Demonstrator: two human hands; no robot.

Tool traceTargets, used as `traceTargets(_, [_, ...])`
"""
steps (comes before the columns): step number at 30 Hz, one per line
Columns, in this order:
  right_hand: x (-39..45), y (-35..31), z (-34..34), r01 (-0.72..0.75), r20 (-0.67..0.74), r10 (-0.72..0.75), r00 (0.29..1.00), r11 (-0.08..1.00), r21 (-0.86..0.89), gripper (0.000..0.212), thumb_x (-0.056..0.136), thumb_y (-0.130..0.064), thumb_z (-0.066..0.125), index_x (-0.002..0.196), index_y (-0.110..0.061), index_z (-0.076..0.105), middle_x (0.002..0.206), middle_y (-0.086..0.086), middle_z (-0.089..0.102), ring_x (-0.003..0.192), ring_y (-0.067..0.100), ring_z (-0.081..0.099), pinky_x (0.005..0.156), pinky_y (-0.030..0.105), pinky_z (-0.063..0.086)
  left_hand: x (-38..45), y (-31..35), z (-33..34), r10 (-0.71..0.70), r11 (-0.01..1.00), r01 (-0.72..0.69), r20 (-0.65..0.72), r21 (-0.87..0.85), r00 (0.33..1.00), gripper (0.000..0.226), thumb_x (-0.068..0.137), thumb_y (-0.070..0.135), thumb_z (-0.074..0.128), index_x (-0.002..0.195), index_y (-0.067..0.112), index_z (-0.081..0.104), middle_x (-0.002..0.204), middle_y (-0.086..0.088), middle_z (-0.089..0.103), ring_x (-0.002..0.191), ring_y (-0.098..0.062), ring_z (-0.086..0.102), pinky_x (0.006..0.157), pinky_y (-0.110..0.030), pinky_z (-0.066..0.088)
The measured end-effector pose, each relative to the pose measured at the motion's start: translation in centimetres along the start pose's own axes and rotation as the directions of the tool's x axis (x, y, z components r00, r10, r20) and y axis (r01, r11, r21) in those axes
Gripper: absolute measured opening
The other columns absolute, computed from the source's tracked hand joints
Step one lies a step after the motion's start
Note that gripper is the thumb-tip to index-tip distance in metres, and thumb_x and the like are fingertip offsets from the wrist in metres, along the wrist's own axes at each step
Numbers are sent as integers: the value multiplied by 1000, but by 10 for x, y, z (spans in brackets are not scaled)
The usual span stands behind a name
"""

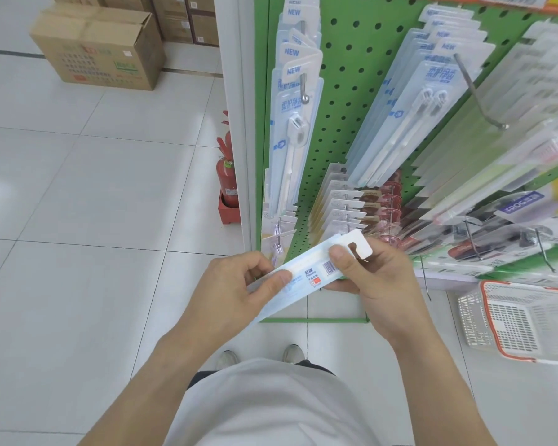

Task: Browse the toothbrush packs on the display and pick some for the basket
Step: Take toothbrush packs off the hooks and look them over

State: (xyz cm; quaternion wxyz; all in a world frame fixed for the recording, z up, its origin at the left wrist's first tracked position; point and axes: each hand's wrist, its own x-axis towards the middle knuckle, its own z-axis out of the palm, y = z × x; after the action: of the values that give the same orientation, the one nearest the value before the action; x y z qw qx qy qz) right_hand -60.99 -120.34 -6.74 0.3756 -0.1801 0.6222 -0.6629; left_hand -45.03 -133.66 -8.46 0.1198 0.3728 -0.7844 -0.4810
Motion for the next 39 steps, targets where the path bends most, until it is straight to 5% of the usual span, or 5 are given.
traceTargets(9, [-2, 0, 1, 37, 284, -43, 958, 999, 27, 23, 76, 0, 80, 97, -8, 76, 104, 9, 74, 101, 23, 69, 79, 37, 60, -2, 6, -1, 13, 1000, -13, 10, -2, 1000, 60, 71, 73, 57, 53, 18, 43, 47, 11, 38, 49, -10, 36, 47, -18, 29])
traceTargets(14, [1, 4, 0, 71, 298, -69, 952, 997, 6, 32, 74, 6, 76, 104, -4, 74, 109, 6, 75, 107, 20, 69, 82, 35, 60, -2, 3, 1, -34, 999, 34, -3, -24, 999, 48, 69, 72, 60, 72, 24, 58, 61, 14, 57, 51, -5, 45, 50, -16, 36])
traceTargets(24, [-1, 15, 24, 230, 60, -230, 971, 973, 3, 31, 61, -2, 85, 85, -15, 71, 83, -1, 66, 84, 16, 62, 69, 25, 57, -23, 21, 26, 392, 905, -408, -141, -118, 909, 51, 92, 0, 60, 138, 21, 56, 132, 22, 54, 121, -6, 59, 102, -16, 43])
traceTargets(30, [-1, 7, 20, 348, 155, -337, 929, 936, -50, 29, 81, -5, 79, 108, -15, 78, 106, 11, 69, 99, 26, 67, 79, 46, 62, -16, 29, 20, 274, 883, -342, -238, -322, 932, 40, 96, -4, 60, 126, 22, 67, 116, 13, 73, 105, -9, 70, 90, -19, 54])
traceTargets(39, [1, -13, 28, 583, 189, -552, 812, 769, -261, 31, 88, -11, 75, 114, -27, 72, 123, -4, 62, 119, 26, 59, 89, 37, 50, -7, 55, 1, 201, 745, -320, -261, -585, 944, 28, 94, 1, 59, 109, 20, 73, 105, 8, 78, 100, -12, 72, 86, -19, 53])
